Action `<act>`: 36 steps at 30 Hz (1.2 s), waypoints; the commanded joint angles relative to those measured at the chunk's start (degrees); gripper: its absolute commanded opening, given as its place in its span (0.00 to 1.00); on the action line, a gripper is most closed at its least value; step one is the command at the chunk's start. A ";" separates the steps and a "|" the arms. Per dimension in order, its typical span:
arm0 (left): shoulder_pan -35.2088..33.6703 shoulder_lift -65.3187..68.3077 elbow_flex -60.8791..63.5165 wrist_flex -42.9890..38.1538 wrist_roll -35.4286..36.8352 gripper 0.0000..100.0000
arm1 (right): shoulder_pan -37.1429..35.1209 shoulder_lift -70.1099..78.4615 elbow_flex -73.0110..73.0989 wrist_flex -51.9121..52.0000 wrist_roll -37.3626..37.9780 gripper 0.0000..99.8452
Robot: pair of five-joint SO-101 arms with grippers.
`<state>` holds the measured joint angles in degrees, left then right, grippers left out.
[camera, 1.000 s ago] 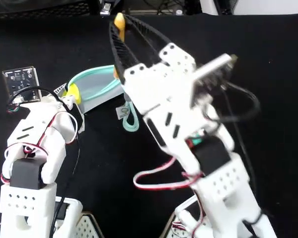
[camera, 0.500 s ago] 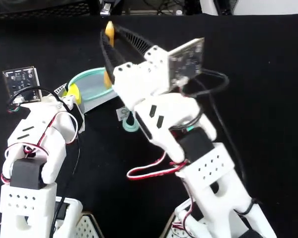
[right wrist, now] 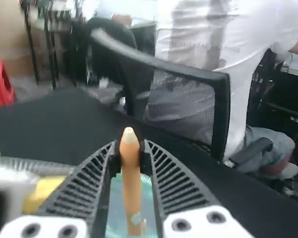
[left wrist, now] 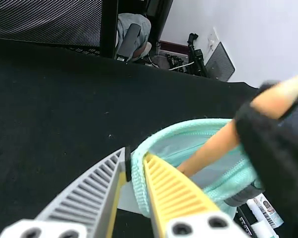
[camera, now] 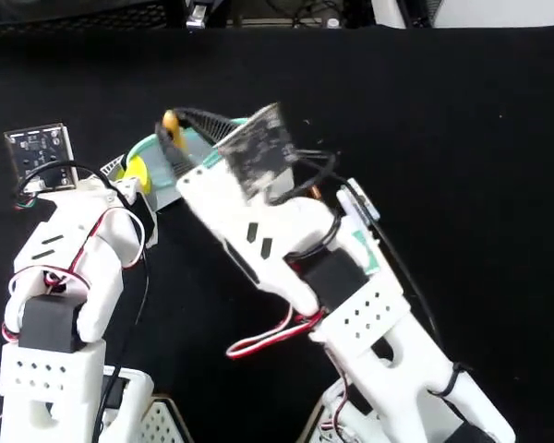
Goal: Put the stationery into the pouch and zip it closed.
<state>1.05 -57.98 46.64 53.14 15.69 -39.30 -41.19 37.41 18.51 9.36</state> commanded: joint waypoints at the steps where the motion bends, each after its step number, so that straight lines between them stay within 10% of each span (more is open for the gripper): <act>1: 0.04 1.85 7.87 1.14 0.44 0.03 | -0.79 -0.48 -0.92 2.46 2.55 0.01; 7: 0.04 1.85 7.87 1.14 0.44 0.03 | -0.97 -0.48 -6.29 12.40 2.55 0.19; 16: -0.13 1.85 7.87 1.14 0.44 0.03 | -0.44 -0.66 -16.57 20.75 2.55 0.18; 28: 0.04 1.85 8.66 0.70 0.44 0.03 | 31.47 -4.18 -24.31 45.10 2.99 0.18; 36: 0.04 1.85 9.01 0.70 0.44 0.03 | 34.64 18.77 -9.63 32.62 3.16 0.18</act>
<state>1.05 -57.98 47.43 53.14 15.69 -5.63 -29.32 27.03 56.84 11.91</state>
